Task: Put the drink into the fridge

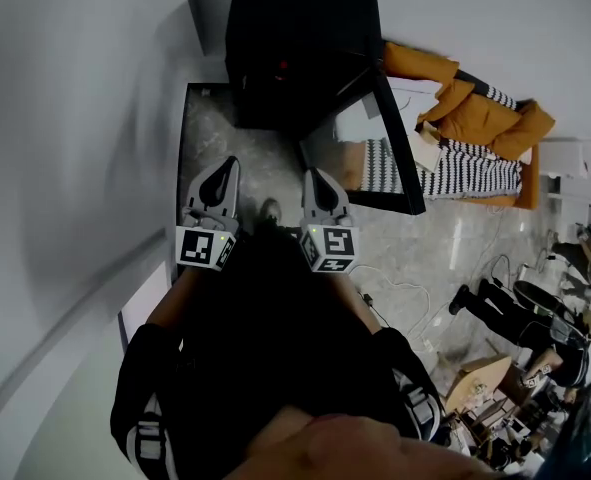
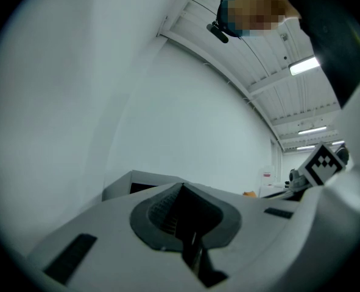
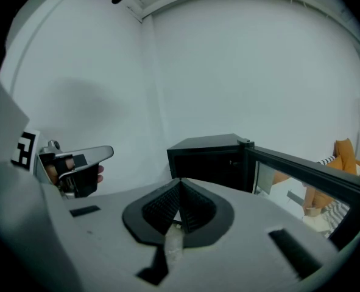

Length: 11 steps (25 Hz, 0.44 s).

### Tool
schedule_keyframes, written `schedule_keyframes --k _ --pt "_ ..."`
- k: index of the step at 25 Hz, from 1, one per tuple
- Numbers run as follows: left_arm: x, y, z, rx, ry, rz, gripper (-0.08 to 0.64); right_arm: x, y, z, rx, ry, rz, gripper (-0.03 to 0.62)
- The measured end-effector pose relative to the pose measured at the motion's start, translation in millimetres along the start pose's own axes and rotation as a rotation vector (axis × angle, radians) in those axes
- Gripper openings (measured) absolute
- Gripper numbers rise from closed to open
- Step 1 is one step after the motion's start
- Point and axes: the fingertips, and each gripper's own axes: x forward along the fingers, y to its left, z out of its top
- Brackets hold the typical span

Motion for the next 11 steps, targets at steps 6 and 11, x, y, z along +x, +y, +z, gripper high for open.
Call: schedule_keyframes --k 6,11 --pt "-2.7 -0.7 -5.8 0.004 0.009 -0.005 0.005 -0.5 2.9 -3.3 -0.009 0.002 0.005 0.000" --pt "-4.8 -2.0 -7.1 0.010 -0.001 -0.014 0.005 -1.5 3.9 -9.4 -0.011 0.004 0.004 0.000"
